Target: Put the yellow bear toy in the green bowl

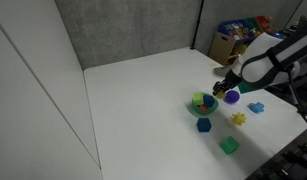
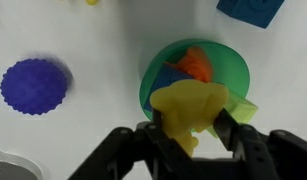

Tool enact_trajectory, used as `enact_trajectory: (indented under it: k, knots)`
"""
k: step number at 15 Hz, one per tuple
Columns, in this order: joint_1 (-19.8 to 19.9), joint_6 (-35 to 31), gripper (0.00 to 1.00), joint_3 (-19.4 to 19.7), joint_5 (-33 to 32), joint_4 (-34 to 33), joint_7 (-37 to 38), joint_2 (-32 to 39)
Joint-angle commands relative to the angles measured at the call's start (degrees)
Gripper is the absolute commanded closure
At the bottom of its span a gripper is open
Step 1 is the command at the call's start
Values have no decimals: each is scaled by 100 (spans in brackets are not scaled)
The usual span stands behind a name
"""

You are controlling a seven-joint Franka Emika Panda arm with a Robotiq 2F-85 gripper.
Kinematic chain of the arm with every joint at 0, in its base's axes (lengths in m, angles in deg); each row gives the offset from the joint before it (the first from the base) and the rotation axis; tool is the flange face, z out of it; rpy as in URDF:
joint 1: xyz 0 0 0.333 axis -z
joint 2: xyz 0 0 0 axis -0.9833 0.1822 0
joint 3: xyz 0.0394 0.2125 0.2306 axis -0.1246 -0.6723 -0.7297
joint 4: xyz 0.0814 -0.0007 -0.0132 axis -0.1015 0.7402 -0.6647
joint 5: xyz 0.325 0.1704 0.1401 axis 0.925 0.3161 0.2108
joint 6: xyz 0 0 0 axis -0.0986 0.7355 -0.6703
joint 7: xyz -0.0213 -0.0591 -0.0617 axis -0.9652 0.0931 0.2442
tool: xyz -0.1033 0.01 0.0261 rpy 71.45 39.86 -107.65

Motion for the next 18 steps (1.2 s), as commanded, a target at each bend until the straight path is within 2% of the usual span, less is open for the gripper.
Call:
enact_trajectory:
  k: [1,4,5,6,8,10,14,18]
  knots:
    - [-321,-180,70,200,-303,-163,-7,149]
    - [-443,-262,70,253,-413,-236,-7,299]
    - [-485,-290,39,293,-445,-268,2,360]
    - [-525,-301,19,339,-472,-316,22,423]
    - [-606,-281,14,466,-506,-428,63,548]
    - [-674,-261,2,591,-532,-506,89,612]
    - [-687,-58,0,701,-520,-561,109,539]
    - [-461,483,0,508,-478,-416,-23,95]
